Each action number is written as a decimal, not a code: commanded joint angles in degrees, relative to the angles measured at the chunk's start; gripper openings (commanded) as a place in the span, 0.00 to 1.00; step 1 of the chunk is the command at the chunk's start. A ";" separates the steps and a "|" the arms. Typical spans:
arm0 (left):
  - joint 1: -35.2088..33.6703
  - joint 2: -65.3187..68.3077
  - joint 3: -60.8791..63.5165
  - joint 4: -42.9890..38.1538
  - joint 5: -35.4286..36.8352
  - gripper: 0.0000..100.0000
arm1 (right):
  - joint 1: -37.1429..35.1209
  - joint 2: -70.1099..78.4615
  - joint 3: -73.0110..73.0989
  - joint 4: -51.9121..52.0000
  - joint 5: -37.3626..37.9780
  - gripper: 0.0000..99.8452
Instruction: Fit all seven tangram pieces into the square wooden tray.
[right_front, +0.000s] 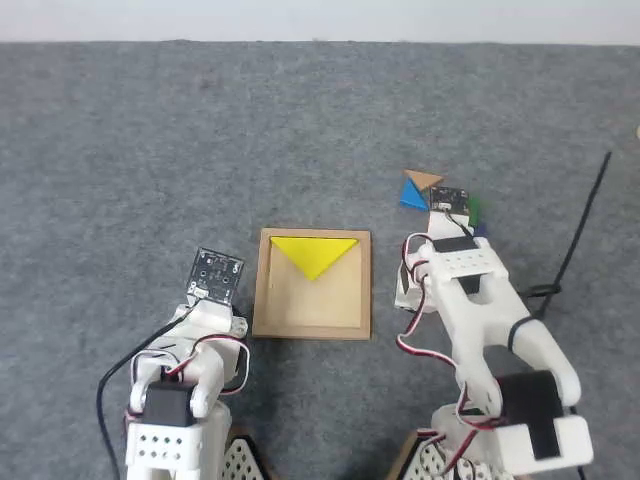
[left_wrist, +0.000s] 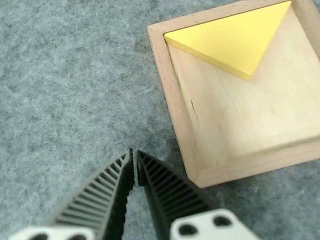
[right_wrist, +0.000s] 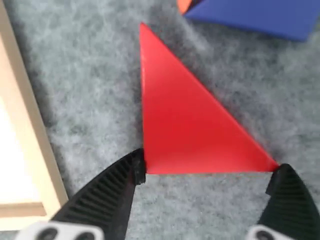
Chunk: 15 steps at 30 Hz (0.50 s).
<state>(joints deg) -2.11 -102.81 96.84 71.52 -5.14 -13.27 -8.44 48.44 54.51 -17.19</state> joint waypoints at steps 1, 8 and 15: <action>-0.35 -0.53 -0.31 0.26 0.35 0.02 | 0.48 -5.14 0.53 -0.57 0.97 0.34; -0.35 -0.53 -0.31 0.26 0.35 0.02 | 0.40 -10.51 2.90 -0.57 2.90 0.34; -0.35 -0.53 -0.31 0.26 0.35 0.02 | 0.40 -11.56 3.08 -0.57 2.90 0.34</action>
<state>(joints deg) -2.11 -102.81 96.84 71.52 -5.14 -13.36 -17.85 51.69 54.51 -14.90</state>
